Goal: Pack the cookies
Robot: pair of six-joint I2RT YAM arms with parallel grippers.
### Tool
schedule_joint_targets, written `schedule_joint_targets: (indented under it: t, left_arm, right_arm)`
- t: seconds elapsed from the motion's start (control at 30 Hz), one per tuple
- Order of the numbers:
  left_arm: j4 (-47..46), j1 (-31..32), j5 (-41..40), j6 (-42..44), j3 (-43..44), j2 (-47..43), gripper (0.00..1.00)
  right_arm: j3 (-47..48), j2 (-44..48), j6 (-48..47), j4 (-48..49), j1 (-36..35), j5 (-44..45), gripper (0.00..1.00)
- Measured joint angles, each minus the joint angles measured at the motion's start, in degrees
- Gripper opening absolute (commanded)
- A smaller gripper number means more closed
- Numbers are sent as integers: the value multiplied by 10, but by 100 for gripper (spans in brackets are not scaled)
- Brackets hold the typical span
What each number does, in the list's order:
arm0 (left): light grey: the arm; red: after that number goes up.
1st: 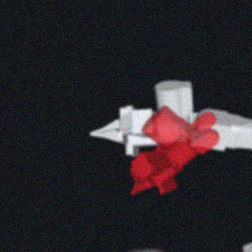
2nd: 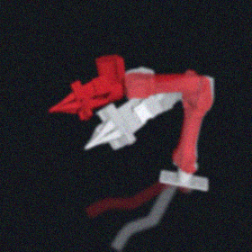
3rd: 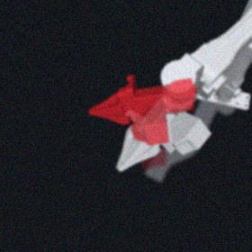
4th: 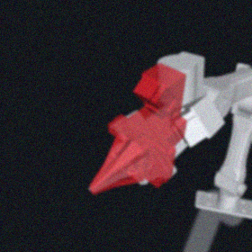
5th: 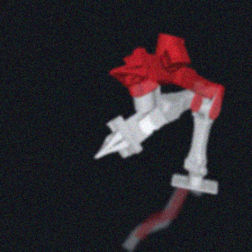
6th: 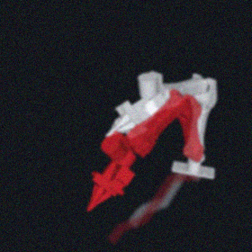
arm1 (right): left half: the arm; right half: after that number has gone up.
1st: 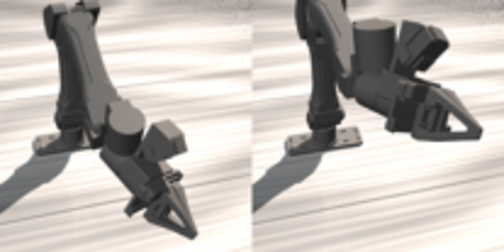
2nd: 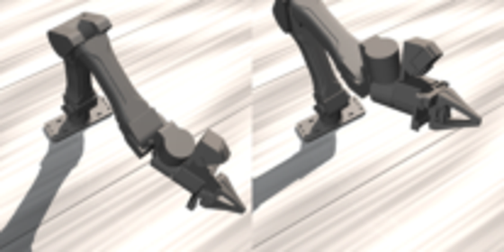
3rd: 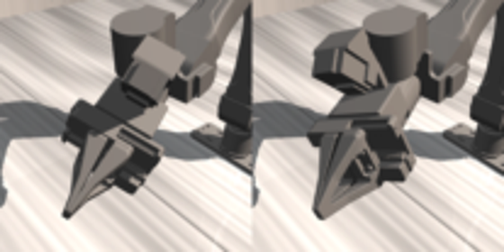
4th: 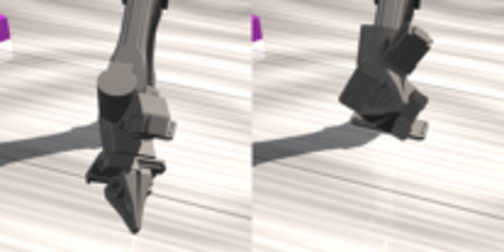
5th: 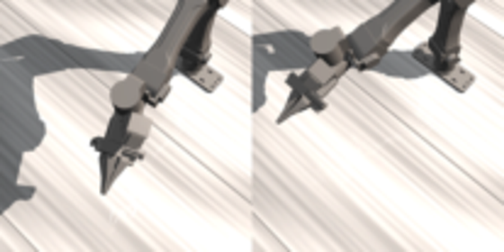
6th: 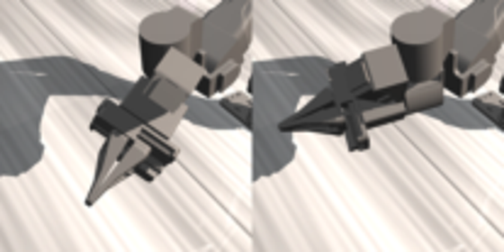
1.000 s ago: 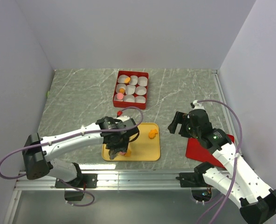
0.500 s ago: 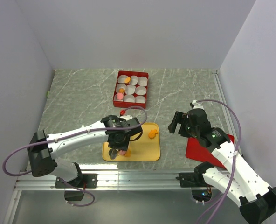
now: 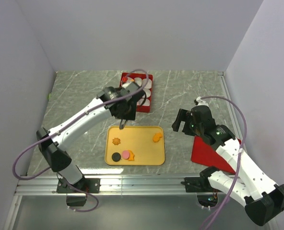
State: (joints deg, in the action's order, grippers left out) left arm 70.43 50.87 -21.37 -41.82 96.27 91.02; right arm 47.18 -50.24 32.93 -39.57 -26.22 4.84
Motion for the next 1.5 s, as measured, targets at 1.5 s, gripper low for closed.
schedule_joint_targets:
  t: [1.5]
  left_arm:
    - [-160,-203,65,109,370,410,63]
  right_arm:
    - [174,-170,-82,-3,0,-24,100]
